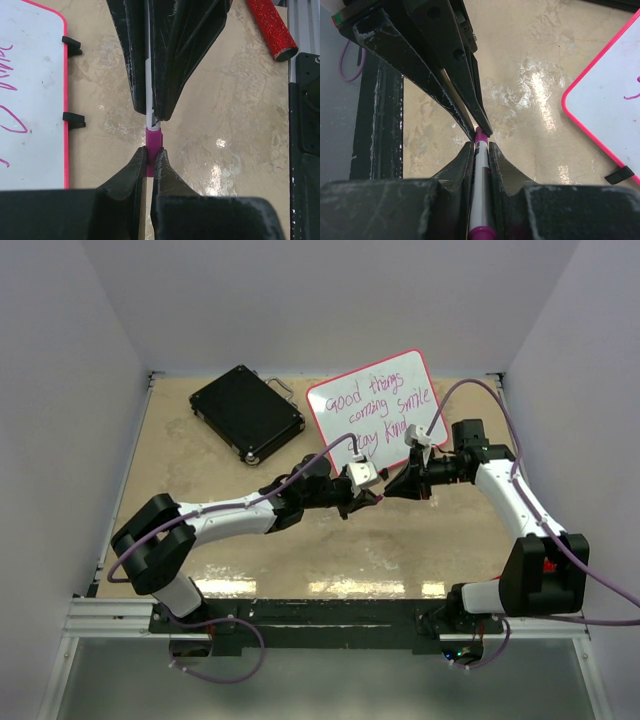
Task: Write a sentence on the whiteboard
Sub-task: Insert the pen cap into the whiteboard marker.
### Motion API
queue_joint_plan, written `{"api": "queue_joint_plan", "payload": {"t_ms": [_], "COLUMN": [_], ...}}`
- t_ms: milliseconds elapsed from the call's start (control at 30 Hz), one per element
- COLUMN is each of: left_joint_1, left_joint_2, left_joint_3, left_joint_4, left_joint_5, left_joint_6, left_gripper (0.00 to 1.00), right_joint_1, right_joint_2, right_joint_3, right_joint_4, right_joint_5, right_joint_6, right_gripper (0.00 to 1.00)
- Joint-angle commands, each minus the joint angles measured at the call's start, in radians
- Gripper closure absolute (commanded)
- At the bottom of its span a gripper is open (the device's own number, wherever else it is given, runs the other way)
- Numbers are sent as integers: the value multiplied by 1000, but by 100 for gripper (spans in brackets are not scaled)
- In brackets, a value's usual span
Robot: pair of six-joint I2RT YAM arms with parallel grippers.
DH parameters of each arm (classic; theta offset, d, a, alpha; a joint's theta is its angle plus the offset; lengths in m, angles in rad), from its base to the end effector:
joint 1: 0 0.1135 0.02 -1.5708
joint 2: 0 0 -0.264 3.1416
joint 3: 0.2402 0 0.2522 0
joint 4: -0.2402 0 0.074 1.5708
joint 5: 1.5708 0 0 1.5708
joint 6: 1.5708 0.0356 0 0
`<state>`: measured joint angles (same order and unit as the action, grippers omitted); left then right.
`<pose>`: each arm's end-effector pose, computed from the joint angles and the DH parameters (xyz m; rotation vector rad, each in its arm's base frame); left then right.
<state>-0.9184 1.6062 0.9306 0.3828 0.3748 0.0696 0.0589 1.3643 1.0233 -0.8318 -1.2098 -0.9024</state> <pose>0.2085 -0.2944 0.2400 1.1549 1.5708 -0.9242 0.2480 0.0480 0.2667 -1.2085 1.6957 1.1306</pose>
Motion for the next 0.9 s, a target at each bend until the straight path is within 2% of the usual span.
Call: {"api": "queue_joint_plan", "payload": {"t_ms": [0, 333, 567, 867], "left_joint_1": [-5, -14, -22, -25], "left_joint_2": [-23, -26, 44, 57], "left_joint_3": [99, 207, 402, 505], "left_joint_4": [146, 266, 240, 187], "left_joint_5": [52, 90, 147, 104], "left_joint_6": [59, 73, 93, 163], "left_gripper": [100, 100, 100, 100], "right_joint_1": [16, 48, 65, 84], "right_joint_2": [21, 116, 180, 197], "right_joint_3": [32, 66, 93, 98], "right_joint_4": [-35, -62, -119, -105], "right_joint_5": [13, 12, 3, 13], "right_joint_6": [-26, -30, -73, -52], "right_gripper": [100, 100, 100, 100]}}
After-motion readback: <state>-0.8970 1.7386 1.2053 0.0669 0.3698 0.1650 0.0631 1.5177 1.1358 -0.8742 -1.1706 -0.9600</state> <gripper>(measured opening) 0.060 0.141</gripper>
